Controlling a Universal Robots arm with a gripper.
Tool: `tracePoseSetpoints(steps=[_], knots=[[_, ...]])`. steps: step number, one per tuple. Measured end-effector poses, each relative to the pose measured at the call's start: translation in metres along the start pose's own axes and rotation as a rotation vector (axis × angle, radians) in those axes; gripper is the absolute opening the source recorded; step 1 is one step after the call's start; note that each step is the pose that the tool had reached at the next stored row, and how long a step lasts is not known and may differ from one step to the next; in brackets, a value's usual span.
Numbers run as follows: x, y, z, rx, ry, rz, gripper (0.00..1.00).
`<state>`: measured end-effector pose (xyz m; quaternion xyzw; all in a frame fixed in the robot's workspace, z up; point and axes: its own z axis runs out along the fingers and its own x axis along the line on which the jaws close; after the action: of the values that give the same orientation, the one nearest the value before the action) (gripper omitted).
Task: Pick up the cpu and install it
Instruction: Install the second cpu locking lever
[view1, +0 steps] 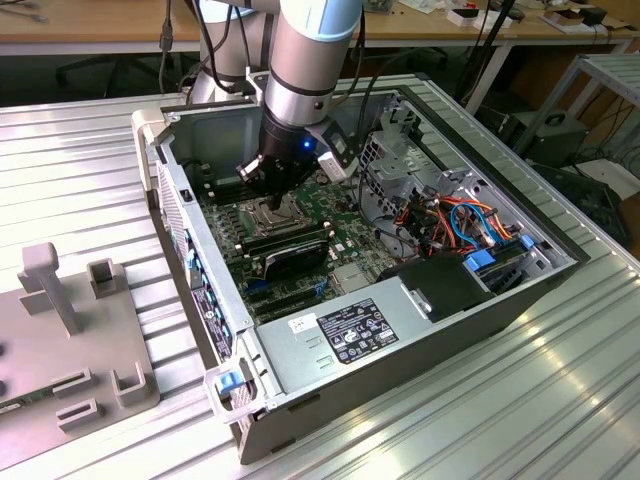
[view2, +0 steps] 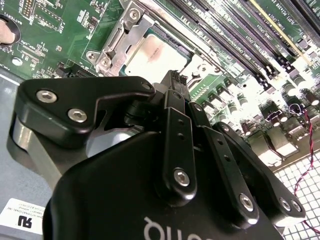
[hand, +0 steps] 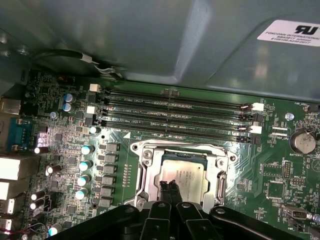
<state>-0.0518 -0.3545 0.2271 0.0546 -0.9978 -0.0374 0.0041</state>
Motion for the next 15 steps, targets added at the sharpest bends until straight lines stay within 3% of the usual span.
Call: tracePoseSetpoints(steps=[8,12,15], knots=[[0.0001,-0.0010,-0.0024,-0.0009,-0.0003,0.000,0.11],[0.0001,-0.0006,-0.0082,-0.0009,-0.0003,0.000,0.11],[0.0002,0.0000,-0.0160,-0.0009,-0.0003,0.000,0.11]])
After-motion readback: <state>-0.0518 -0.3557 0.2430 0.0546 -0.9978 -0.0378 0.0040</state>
